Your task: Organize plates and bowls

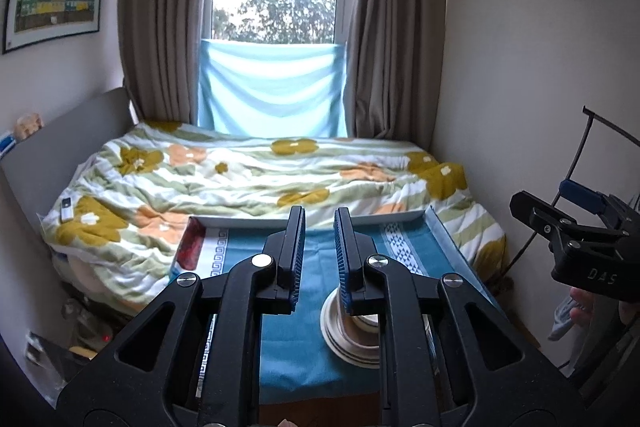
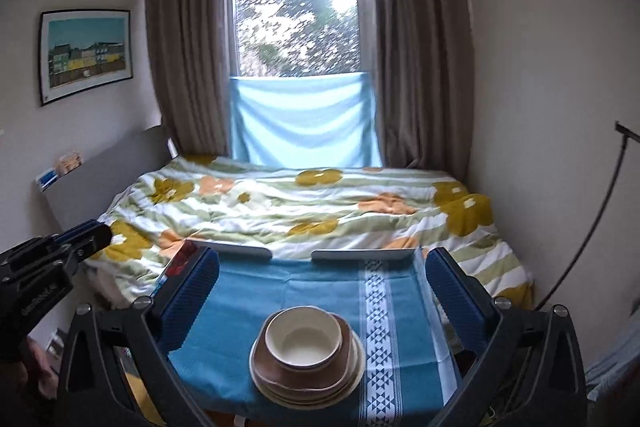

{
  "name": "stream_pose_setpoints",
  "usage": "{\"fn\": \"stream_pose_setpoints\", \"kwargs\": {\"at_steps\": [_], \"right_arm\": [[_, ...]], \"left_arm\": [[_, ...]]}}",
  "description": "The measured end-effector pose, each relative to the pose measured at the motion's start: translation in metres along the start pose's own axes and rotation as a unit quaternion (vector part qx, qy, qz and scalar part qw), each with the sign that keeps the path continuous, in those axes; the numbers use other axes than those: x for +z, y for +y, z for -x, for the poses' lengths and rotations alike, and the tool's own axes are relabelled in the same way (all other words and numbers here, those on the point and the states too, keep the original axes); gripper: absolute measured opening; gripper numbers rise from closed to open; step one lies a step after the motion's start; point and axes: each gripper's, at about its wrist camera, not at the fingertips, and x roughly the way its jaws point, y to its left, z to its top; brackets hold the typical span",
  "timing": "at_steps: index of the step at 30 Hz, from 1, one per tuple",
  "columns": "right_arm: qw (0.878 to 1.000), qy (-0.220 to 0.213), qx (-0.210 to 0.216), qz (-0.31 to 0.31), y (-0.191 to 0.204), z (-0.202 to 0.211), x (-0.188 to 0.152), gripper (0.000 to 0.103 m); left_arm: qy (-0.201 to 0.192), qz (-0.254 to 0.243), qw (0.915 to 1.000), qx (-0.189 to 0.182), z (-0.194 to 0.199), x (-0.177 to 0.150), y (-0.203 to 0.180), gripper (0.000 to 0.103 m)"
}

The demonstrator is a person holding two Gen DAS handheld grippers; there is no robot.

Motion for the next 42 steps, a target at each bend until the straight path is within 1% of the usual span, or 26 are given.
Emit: {"fn": "stream_pose_setpoints", "kwargs": {"at_steps": [1, 2, 3, 5, 7, 9, 14, 18, 42], "right_arm": [[1.000, -0.004, -0.004, -0.004, 0.001, 0.002, -0.001, 0.103], [1.000, -0.005, -0.005, -0.006, 0.001, 0.003, -0.002, 0.103], [1.000, -0.006, -0.007, -0.005, 0.003, 0.003, -0.003, 0.103], [1.000, -0.007, -0.009, -0.002, 0.005, 0.004, -0.005, 0.103], [1.000, -0.007, -0.011, 0.000, 0.009, 0.005, -0.006, 0.103], [1.000, -0.007, -0.011, -0.003, 0.010, 0.006, -0.007, 0.103], [1.000, -0.008, -0.015, 0.001, 0.012, 0.008, -0.007, 0.103], [1.000, -0.012, -0.018, -0.003, 0.011, 0.010, -0.007, 0.103], [1.000, -0.014, -0.022, -0.004, 0.006, 0.006, -0.007, 0.103]], "left_arm": [[-0.002, -0.002, 1.0000, 0.001, 0.003, -0.001, 0.002, 0.031], [-0.005, -0.002, 1.0000, 0.002, 0.006, -0.001, 0.003, 0.052], [-0.011, -0.001, 0.9999, 0.002, 0.008, -0.003, 0.005, 0.103], [-0.033, 0.009, 0.9994, -0.003, 0.016, -0.006, 0.010, 0.103], [-0.039, 0.012, 0.9992, -0.005, 0.019, -0.008, 0.013, 0.103], [-0.037, 0.007, 0.9993, 0.007, 0.020, -0.010, 0.017, 0.103], [-0.037, 0.015, 0.9991, 0.015, 0.024, -0.016, 0.026, 0.103], [-0.034, 0.011, 0.9990, 0.026, 0.024, -0.018, 0.029, 0.103], [-0.031, 0.007, 0.9990, 0.031, 0.021, -0.014, 0.024, 0.103]]}}
